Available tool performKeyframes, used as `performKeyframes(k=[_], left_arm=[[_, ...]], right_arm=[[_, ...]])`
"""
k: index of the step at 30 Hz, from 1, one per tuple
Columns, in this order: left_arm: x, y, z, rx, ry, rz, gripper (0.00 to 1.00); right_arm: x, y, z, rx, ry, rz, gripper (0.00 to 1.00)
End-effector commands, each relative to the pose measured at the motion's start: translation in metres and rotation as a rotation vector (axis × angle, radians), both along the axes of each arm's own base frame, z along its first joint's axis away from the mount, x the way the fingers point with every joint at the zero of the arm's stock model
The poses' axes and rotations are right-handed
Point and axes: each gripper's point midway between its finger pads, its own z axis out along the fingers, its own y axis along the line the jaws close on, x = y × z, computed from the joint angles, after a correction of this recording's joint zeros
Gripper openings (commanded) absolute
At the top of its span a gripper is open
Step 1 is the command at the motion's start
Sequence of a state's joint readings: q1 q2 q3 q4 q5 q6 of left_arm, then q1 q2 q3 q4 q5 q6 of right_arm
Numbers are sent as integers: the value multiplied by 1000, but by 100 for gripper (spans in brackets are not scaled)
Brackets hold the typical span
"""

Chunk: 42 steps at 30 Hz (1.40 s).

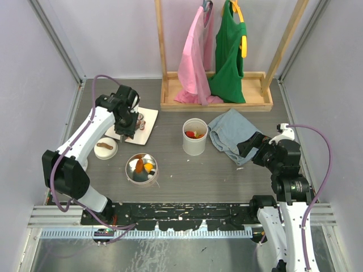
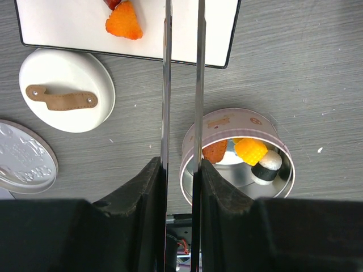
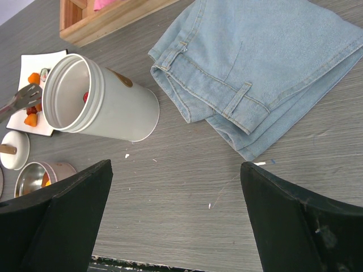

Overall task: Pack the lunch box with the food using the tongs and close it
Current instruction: Pick up the fake food from the plate, then place the fake food in the packing box.

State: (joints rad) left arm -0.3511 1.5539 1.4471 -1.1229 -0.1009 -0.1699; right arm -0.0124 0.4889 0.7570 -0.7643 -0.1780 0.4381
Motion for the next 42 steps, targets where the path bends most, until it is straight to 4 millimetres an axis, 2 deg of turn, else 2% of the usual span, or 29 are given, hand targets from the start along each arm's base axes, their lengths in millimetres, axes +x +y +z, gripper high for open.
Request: performKeyframes(k=[1,8,13,17,21,34,42], left_arm=[[6,1,21,-26,-87,-6,22],[-1,2,29,-36,-100,-9,21],[-17,3,38,-62,-103,-19,21],[-37,8,49,-79,-119,-22,21],[-68,12,64,-129,-141,-25,21],[-158,16,64,-265,-61,-5,22],[-194,20,62,-290,11,-2,23]], right_arm=[[7,2,19,-15,-80,26,100],[7,2,18,-15,-77,25,100],[7,2,18,-14,-77,23,100],[8,2,18,-14,-77,23,100],[7,3,17,-9,-75,25,100],[9,4,16,-2,-72,29,100],[8,4,16,-1,-72,29,100]])
